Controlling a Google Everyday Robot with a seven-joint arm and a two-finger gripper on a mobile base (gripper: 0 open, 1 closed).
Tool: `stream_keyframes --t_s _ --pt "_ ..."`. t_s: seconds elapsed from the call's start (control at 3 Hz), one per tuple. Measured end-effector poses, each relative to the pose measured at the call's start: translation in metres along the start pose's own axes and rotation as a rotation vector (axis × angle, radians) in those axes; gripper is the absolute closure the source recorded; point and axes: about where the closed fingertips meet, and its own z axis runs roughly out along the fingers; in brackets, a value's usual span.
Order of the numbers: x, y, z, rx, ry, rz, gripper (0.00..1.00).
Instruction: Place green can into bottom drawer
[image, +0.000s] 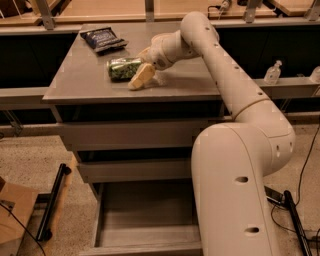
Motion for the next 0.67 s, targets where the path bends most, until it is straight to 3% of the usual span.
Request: stream_keyframes --t_s 0.33,0.67 --pt "-0.0038 -0.001 -0.0025 0.0 0.0 0.0 0.72" --pt "-0.004 -0.0011 -0.0026 0.0 0.0 0.0 0.95"
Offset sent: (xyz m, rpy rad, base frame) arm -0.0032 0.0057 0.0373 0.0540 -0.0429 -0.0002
